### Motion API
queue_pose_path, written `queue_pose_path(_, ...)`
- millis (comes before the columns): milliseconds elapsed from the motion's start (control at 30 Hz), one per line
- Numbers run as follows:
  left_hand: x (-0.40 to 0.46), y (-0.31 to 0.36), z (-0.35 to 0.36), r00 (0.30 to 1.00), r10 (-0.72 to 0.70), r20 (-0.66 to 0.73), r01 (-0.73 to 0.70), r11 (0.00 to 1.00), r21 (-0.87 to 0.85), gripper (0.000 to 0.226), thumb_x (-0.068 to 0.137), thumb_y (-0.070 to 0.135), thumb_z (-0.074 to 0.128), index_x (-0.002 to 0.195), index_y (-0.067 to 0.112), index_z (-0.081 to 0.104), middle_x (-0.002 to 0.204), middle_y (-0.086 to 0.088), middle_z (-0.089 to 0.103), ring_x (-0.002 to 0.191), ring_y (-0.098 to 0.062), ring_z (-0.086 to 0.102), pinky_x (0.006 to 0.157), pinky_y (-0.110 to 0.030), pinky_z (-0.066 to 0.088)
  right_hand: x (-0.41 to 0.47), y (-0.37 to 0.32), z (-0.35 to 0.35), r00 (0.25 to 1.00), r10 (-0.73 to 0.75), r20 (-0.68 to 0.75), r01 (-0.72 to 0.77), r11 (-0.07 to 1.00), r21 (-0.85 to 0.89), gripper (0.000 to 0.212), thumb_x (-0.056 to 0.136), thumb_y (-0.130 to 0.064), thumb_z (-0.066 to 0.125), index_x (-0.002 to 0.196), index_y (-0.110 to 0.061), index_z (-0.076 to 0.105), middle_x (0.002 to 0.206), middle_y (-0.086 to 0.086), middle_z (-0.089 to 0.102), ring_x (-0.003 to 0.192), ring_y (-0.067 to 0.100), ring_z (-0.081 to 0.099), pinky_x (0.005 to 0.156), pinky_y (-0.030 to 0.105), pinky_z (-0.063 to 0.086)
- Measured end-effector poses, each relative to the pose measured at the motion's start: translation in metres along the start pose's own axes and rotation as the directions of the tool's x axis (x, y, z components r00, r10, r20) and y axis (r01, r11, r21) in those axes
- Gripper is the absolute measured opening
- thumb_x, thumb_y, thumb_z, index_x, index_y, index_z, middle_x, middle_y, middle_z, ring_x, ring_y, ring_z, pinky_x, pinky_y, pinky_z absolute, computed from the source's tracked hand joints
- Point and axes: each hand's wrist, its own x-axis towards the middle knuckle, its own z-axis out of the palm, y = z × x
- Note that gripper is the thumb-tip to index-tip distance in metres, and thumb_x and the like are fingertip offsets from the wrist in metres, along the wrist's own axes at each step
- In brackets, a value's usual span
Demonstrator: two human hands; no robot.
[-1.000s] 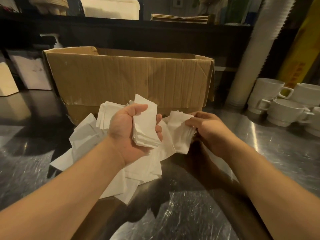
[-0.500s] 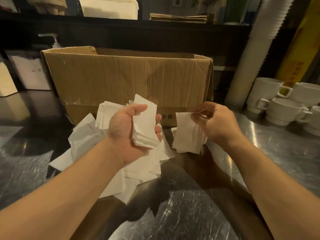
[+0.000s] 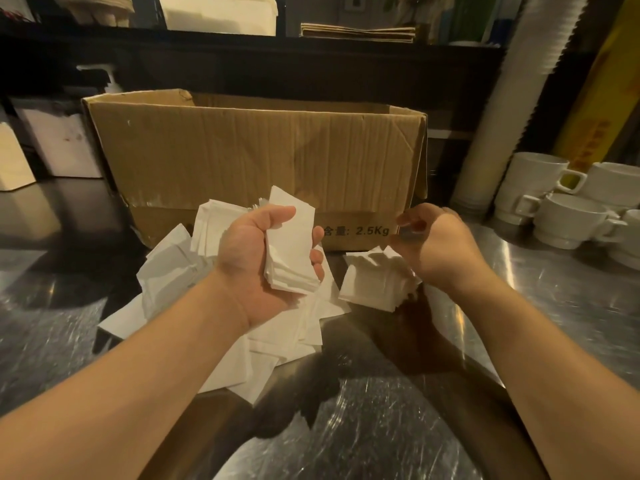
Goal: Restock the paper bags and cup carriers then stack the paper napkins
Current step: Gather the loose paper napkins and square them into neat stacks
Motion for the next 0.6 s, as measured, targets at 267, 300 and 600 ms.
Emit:
queue_pose_path(267, -0.001, -0.001, 0.002, 1.0, 0.009, -0.01, -0.008, 1.0, 0.018, 0.056, 0.076, 0.03, 0.066, 0.129, 0.015, 0.062, 0.098, -0.012, 0.068, 0.075, -0.023, 0.061, 0.072, -0.036, 0.053, -0.022, -0.025, -0.013, 0.831, -0.056, 0.553, 0.259, 0.919, -0.296, 0.046, 0.071, -0.056, 0.085, 0.108, -0.048, 0.06, 0.13, -0.02, 0.043, 0.124, 0.011, 0.038, 0.108, 0.04, 0.039)
queue_pose_path(300, -0.001, -0.001, 0.001, 1.0, 0.004, -0.002, -0.004, 1.0, 0.015, 0.057, 0.076, 0.03, 0.065, 0.13, 0.015, 0.062, 0.098, -0.012, 0.068, 0.074, -0.023, 0.061, 0.071, -0.036, 0.053, -0.022, -0.026, -0.012, 0.815, -0.017, 0.58, 0.26, 0.904, -0.338, 0.056, 0.068, -0.058, 0.086, 0.115, -0.049, 0.056, 0.136, -0.018, 0.039, 0.13, 0.014, 0.031, 0.117, 0.046, 0.029)
queue_pose_path(600, 0.0, -0.001, 0.0, 1.0, 0.0, 0.003, 0.0, 1.0, 0.018, 0.057, 0.076, 0.03, 0.065, 0.13, 0.014, 0.061, 0.097, -0.012, 0.068, 0.073, -0.024, 0.061, 0.07, -0.035, 0.053, -0.028, -0.033, -0.007, 0.823, -0.045, 0.566, 0.28, 0.899, -0.337, 0.036, 0.094, -0.019, 0.069, 0.117, -0.04, 0.05, 0.117, -0.01, 0.055, 0.112, 0.016, 0.052, 0.106, 0.043, 0.049)
